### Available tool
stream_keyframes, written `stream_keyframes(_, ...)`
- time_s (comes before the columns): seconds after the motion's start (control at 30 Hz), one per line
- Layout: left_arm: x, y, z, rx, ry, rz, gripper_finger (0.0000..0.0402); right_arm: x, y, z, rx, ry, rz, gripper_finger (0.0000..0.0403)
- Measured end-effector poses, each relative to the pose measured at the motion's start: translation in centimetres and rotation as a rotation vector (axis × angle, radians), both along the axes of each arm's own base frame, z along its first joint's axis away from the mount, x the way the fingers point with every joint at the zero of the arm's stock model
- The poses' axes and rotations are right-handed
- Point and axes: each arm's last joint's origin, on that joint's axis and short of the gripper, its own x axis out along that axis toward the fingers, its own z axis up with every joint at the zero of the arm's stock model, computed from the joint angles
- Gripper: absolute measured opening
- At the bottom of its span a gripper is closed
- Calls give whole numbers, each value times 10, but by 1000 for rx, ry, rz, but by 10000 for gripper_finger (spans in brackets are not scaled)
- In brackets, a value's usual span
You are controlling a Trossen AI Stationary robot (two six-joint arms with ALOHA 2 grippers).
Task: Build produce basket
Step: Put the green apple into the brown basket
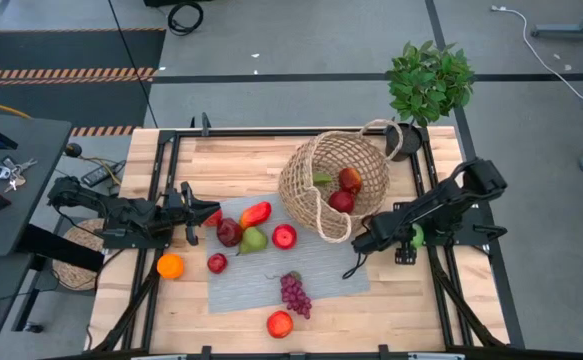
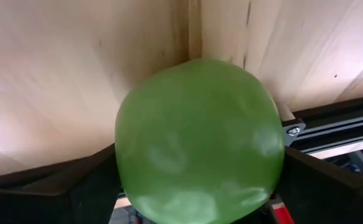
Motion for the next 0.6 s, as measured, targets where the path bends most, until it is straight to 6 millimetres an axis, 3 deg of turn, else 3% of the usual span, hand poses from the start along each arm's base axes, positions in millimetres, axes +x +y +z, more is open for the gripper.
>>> stream_keyframes(0.33, 0, 0, 0, 0, -1, 0, 48, -1, -1, 3, 4, -14, 44, 355)
stream_keyframes(0.6, 0, 0, 0, 0, -1, 0, 48, 22, 7, 28, 47, -87, 34, 354)
